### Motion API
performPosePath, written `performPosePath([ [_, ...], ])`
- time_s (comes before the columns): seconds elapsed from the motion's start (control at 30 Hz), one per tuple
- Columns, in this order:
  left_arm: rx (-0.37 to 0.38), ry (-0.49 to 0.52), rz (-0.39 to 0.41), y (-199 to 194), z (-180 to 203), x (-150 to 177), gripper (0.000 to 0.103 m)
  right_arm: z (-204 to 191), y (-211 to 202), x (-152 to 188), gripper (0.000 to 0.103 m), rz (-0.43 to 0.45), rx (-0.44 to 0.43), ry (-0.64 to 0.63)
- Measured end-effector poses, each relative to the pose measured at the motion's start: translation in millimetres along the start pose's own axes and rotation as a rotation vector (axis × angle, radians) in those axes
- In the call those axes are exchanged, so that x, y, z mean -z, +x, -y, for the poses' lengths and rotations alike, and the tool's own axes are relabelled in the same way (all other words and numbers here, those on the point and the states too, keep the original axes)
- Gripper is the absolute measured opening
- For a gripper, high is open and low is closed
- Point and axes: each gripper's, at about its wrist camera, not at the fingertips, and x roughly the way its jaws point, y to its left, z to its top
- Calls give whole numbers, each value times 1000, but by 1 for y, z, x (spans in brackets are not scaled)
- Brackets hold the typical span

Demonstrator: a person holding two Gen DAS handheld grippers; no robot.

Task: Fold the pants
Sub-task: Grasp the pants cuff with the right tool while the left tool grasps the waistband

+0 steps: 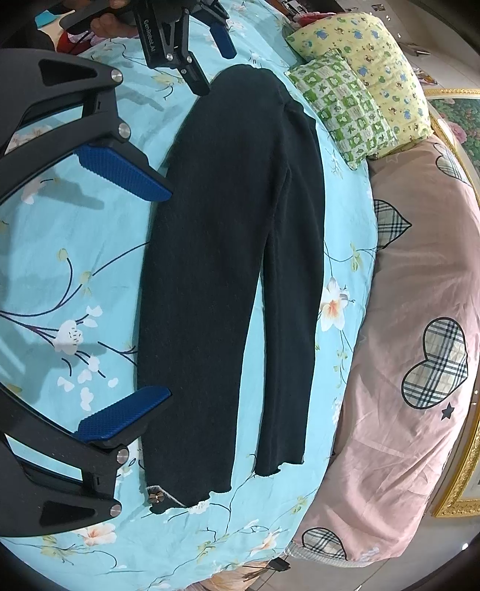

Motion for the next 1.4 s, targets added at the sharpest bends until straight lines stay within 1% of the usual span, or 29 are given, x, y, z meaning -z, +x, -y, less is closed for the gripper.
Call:
performPosePath([
  [0.07, 6, -5, 3, 0, -1, -3, 98, 3, 0, -1, 100, 0, 1, 1],
  [0.2, -5, -19, 17, 1, -4, -12, 98, 8, 1, -5, 100, 3, 3, 7],
  [0.33, 4, -31, 25, 3, -5, -25, 98, 14, 2, -10, 100, 8, 6, 8],
  [0.43, 28, -26, -12, 12, -2, -36, 100, 21, 3, -15, 100, 8, 17, 3],
  [0.47, 49, -30, -18, 14, -2, -41, 100, 24, 4, -18, 100, 8, 20, 5],
  [0.5, 50, -28, -9, 15, -2, -46, 100, 27, 5, -21, 100, 10, 22, 8],
  [0.57, 36, 22, 54, 12, 4, -56, 100, 34, 6, -28, 100, 12, 21, 17],
  [0.6, 26, 47, 62, 13, 7, -61, 100, 38, 7, -31, 100, 14, 21, 19],
  [0.63, 31, 61, 61, 15, 10, -67, 99, 41, 8, -34, 100, 14, 23, 19],
  [0.7, 59, 52, 48, 20, 9, -80, 99, 49, 12, -44, 100, 15, 39, 11],
  [0.77, 59, 45, 49, 26, 9, -94, 98, 55, 15, -51, 100, 16, 54, 4],
  [0.9, -3, 17, 143, 30, 10, -121, 98, 72, 24, -68, 100, 18, 75, -4],
  [0.93, -7, 11, 152, 34, 11, -128, 98, 77, 26, -72, 100, 18, 80, -6],
  [1.0, 20, 8, 147, 45, 11, -146, 98, 90, 32, -82, 100, 18, 90, -6],
  [1.03, 30, 24, 146, 51, 14, -155, 97, 97, 36, -88, 100, 17, 96, -5],
  [1.07, 41, 43, 143, 56, 17, -162, 93, 104, 40, -92, 100, 14, 102, -3],
  [1.1, 73, 82, 133, 64, 21, -170, 90, 111, 44, -97, 100, 11, 107, 1],
  [1.13, 99, 125, 115, 72, 27, -178, 90, 120, 48, -101, 100, 7, 109, 6],
  [1.27, 135, 221, 88, 103, 44, -196, 90, 153, 66, -116, 100, -13, 103, 48],
  [1.4, 185, 260, 60, 131, 54, -211, 90, 186, 84, -127, 100, -30, 91, 107],
])
